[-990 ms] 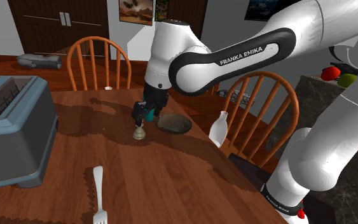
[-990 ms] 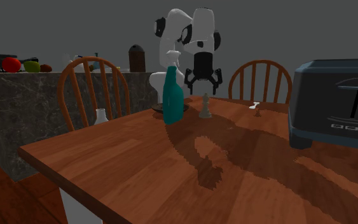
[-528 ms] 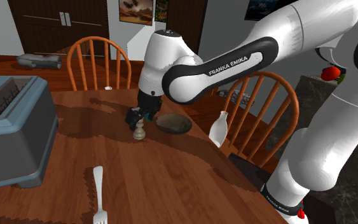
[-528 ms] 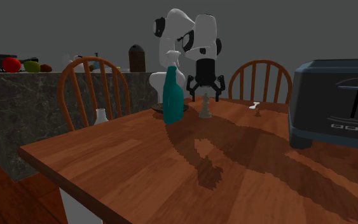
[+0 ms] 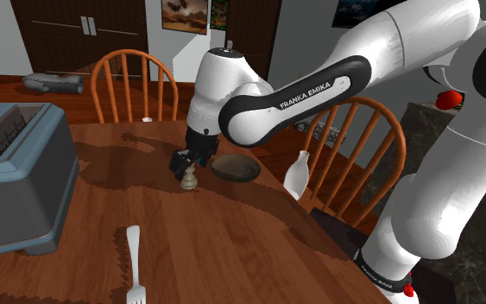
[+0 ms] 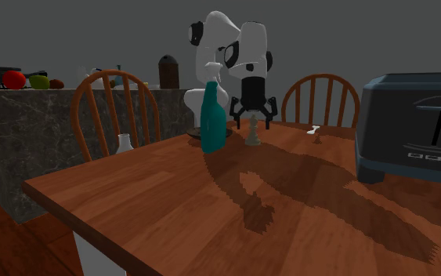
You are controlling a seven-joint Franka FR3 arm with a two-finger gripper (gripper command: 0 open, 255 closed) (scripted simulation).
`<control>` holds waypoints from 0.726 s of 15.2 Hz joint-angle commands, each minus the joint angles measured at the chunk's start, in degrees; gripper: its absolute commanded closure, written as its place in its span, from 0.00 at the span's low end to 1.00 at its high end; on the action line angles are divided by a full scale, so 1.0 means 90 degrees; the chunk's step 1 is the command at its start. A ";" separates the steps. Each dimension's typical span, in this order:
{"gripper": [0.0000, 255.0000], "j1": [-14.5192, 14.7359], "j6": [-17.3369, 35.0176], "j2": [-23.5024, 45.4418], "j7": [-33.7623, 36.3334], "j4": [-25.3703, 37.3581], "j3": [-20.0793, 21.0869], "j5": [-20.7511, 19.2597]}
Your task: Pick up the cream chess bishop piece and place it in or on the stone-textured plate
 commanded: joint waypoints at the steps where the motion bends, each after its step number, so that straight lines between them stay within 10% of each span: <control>1: 0.00 0.0000 0.0000 0.0000 0.0000 0.0000 0.0000 0.0000; 2: 1.00 0.0000 0.0000 0.0000 0.0000 0.0000 0.0000 0.0000; 11: 1.00 0.0000 0.0001 0.0002 0.0001 0.0001 0.0000 -0.0001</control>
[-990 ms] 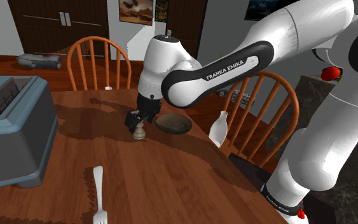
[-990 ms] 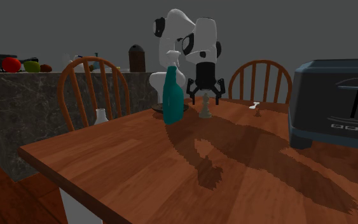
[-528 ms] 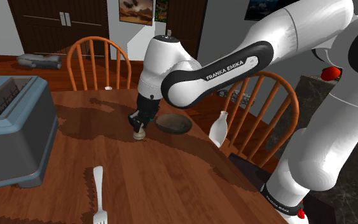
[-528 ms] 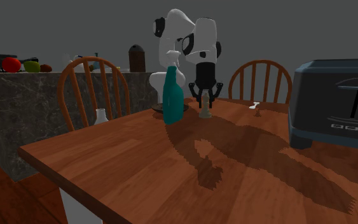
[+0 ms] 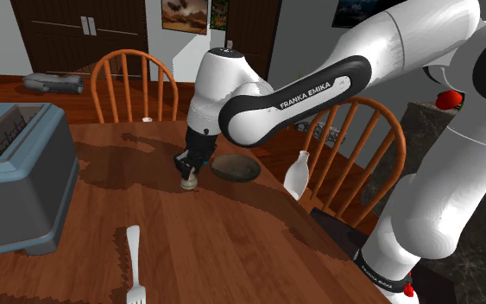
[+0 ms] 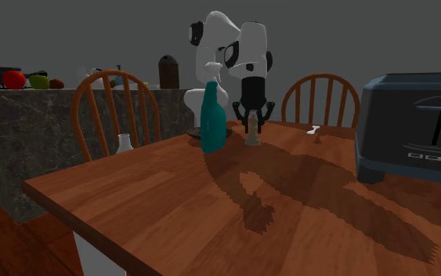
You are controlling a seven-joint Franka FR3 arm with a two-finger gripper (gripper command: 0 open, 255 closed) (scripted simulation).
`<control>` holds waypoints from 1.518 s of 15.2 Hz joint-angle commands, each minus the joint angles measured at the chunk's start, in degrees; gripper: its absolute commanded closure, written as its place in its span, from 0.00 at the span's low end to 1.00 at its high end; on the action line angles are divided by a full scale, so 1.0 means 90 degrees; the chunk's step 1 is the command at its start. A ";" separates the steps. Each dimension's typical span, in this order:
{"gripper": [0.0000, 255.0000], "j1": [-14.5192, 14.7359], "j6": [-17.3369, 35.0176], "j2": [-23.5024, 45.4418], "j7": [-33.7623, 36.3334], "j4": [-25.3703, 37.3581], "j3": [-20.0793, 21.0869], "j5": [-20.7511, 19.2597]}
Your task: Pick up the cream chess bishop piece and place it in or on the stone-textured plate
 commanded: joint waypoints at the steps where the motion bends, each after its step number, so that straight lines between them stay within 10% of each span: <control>1: 1.00 0.0002 -0.0083 -0.0040 -0.0029 0.0044 -0.0003 0.0034; 19: 1.00 0.0019 -0.1585 -0.0539 -0.0375 0.1101 -0.0082 0.0388; 23: 1.00 -0.0104 -0.1487 -0.1279 -0.1087 0.0327 -0.0486 0.0760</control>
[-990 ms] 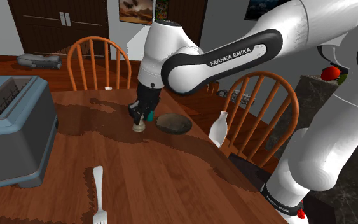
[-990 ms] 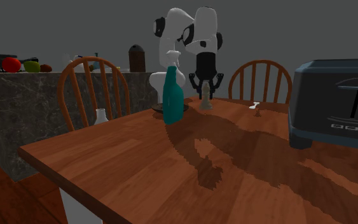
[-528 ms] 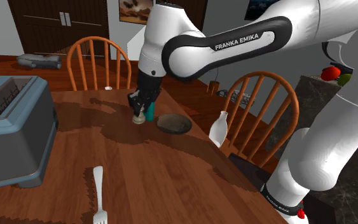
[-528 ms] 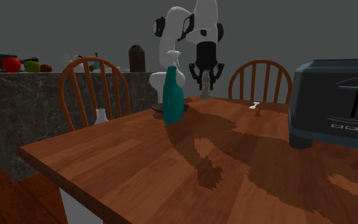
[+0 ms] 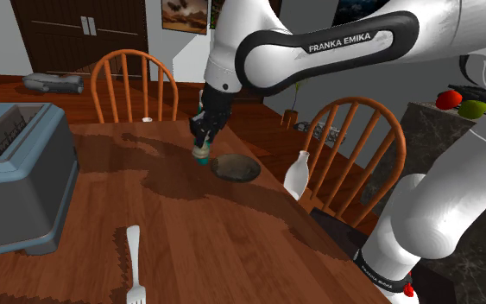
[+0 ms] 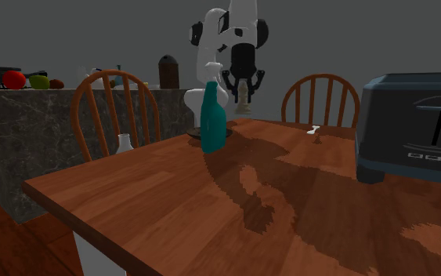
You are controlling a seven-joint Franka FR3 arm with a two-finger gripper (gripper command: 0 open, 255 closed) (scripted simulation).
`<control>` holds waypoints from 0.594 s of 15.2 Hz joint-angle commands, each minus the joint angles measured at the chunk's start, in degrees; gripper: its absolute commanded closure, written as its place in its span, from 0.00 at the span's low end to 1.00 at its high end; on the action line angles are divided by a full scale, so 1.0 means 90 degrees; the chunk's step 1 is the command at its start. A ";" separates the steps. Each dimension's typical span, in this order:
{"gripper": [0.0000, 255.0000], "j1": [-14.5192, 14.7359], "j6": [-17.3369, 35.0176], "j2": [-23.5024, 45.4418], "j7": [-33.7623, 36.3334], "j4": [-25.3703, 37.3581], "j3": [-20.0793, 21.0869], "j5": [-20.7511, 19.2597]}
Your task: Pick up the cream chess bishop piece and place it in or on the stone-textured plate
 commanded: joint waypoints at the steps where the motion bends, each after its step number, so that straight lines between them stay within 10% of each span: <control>1: 1.00 -0.0056 0.0007 -0.0376 -0.0387 -0.0361 -0.0232 0.0170; 9: 1.00 -0.0228 -0.0025 -0.1450 -0.1570 -0.1401 -0.1090 0.0418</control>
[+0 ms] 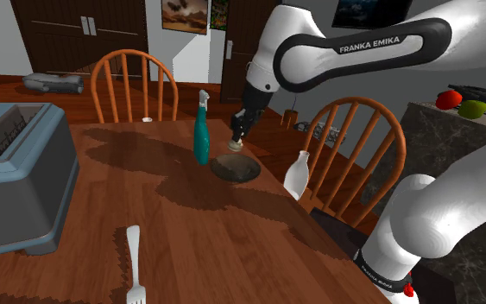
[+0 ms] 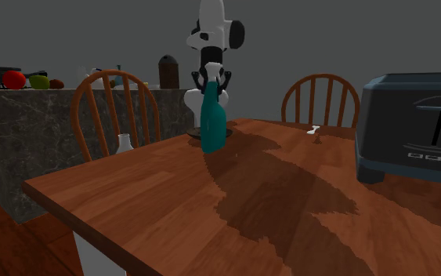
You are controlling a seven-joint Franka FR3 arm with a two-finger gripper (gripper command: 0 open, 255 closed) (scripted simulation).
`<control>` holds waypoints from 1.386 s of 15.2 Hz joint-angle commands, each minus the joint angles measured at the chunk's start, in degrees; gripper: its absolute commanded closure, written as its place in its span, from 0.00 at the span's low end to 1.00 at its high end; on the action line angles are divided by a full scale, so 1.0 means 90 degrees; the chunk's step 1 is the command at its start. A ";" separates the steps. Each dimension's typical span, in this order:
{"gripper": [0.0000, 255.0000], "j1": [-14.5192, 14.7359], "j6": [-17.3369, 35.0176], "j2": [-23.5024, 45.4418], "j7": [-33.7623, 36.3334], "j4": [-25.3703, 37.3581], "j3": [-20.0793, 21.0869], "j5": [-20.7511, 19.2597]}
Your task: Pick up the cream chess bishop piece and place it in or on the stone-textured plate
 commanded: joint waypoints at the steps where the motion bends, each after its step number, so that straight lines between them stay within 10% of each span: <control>1: 1.00 -0.0013 0.0054 -0.0086 -0.0109 -0.0141 -0.0076 0.0015; 20: 1.00 -0.0010 0.1167 0.0226 -0.0075 -0.0943 0.0001 0.0016; 21: 0.00 -0.0010 0.1167 0.0226 -0.0075 -0.0943 0.0001 0.0016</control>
